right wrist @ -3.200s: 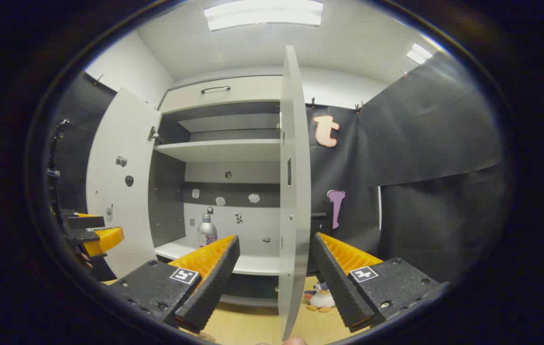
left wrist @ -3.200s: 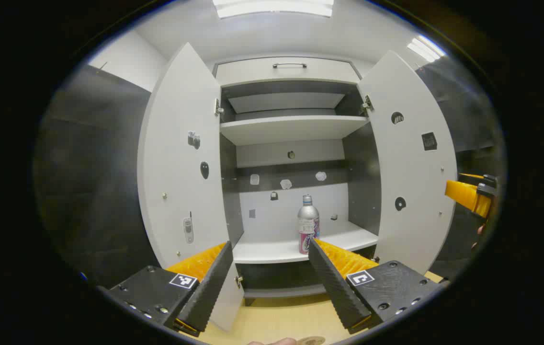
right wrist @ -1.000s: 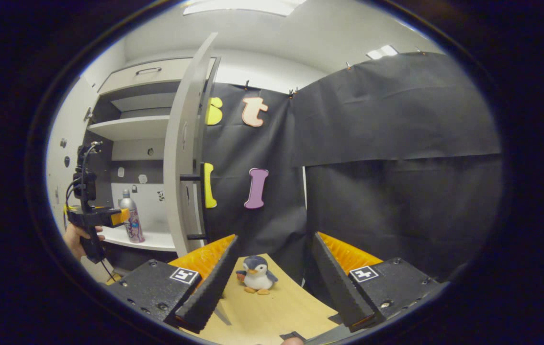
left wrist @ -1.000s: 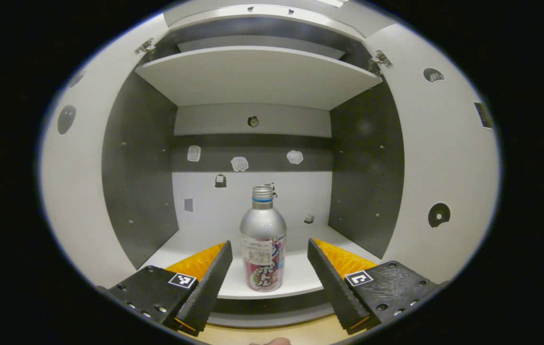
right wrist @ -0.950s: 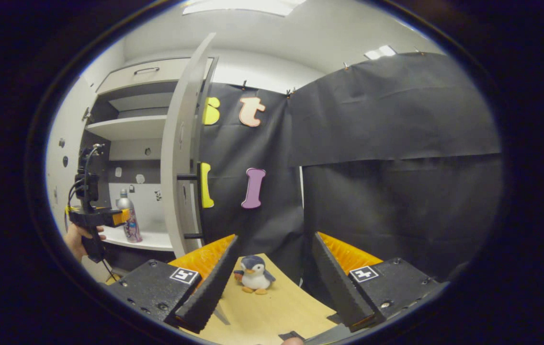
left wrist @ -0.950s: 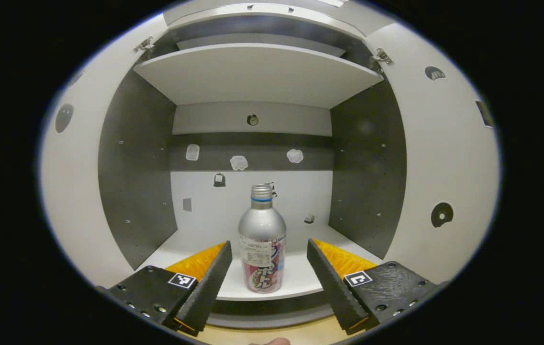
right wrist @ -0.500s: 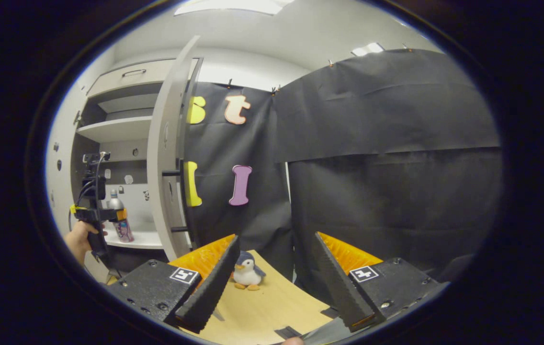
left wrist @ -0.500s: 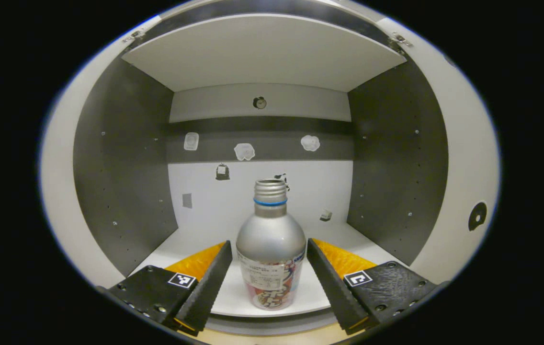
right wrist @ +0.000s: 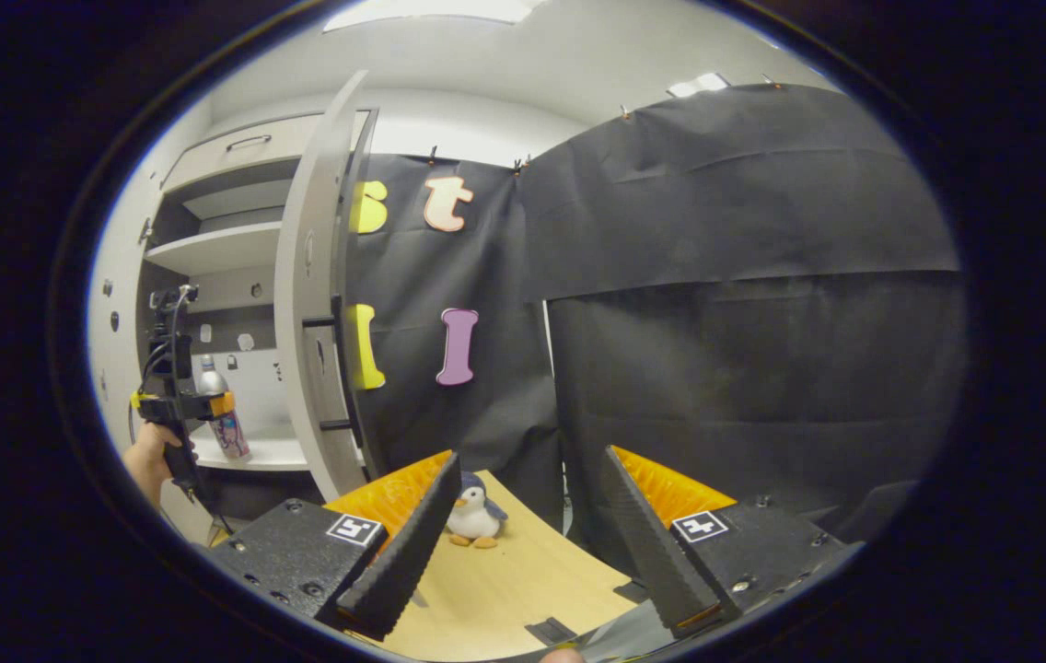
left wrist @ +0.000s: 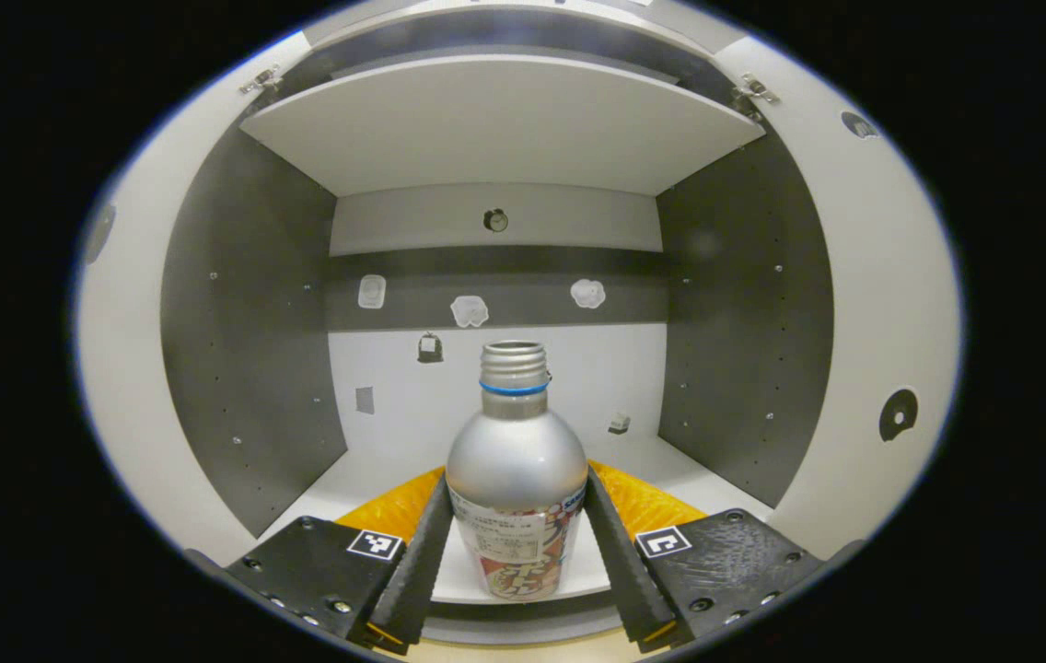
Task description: Grasp the bottle in the cabinet with the left hand and place it on the coaster, then close the right door with the right hand and the left door with the left hand.
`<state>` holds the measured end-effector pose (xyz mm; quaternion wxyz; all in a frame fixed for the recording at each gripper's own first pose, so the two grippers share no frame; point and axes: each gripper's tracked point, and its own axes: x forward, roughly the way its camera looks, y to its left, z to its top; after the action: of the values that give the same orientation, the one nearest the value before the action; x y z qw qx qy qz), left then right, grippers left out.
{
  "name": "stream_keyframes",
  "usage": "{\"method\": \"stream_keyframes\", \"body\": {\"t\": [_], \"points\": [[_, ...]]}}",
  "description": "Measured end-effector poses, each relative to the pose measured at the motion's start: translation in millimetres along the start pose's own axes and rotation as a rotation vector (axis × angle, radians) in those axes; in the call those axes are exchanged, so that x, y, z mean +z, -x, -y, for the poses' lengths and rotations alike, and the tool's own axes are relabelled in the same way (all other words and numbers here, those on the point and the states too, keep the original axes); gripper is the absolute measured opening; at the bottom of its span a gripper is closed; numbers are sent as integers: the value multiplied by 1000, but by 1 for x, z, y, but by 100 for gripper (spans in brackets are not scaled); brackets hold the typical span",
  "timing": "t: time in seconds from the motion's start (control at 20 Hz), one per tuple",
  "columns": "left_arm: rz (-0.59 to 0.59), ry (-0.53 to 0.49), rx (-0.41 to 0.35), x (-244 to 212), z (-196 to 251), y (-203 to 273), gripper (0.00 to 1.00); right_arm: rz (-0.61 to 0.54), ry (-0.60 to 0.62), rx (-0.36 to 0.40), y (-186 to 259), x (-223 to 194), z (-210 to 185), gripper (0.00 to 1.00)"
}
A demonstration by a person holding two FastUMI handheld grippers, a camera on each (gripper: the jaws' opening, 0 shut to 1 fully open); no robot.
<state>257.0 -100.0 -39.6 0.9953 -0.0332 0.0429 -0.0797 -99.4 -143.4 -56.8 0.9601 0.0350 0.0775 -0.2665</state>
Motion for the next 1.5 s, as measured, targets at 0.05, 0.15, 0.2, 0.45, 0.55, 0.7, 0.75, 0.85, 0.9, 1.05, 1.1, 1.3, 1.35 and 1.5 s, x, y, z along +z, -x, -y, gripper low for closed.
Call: {"method": "stream_keyframes", "body": {"t": [0.05,0.15,0.2,0.45,0.55,0.7,0.75,0.85,0.9,1.05,1.1,1.3,1.35,1.5], "points": [[9,-2,-1,2,0,6,77,-3,1,11,-1,0,-3,98],[29,-9,6,5,-3,21,77,-1,4,35,0,1,-8,100],[41,-11,10,6,-4,28,77,1,7,49,1,3,-11,97],[70,-34,6,1,-2,64,81,-11,28,122,-3,1,-30,100],[93,-44,4,-2,-4,76,77,-17,42,141,-5,-1,-33,97],[101,-44,0,-13,-4,93,79,-19,68,168,-3,-4,-40,97],[113,-40,-3,-14,-4,99,77,-17,74,176,0,-4,-41,100],[133,-56,7,-16,-7,110,77,-16,82,187,-1,-5,-43,97],[136,-46,-5,-19,-3,114,77,-18,84,190,-1,-5,-43,97],[136,-16,-30,-27,5,128,80,-27,79,196,-1,-8,-41,100],[142,-18,-31,-31,7,132,81,-22,75,200,-1,-6,-42,100],[130,-9,-62,-50,21,148,81,17,84,207,-1,1,-42,100],[133,-1,-73,-53,25,153,81,27,90,209,0,2,-42,100],[114,28,-107,-73,37,165,79,37,97,236,1,1,-50,99]]}}
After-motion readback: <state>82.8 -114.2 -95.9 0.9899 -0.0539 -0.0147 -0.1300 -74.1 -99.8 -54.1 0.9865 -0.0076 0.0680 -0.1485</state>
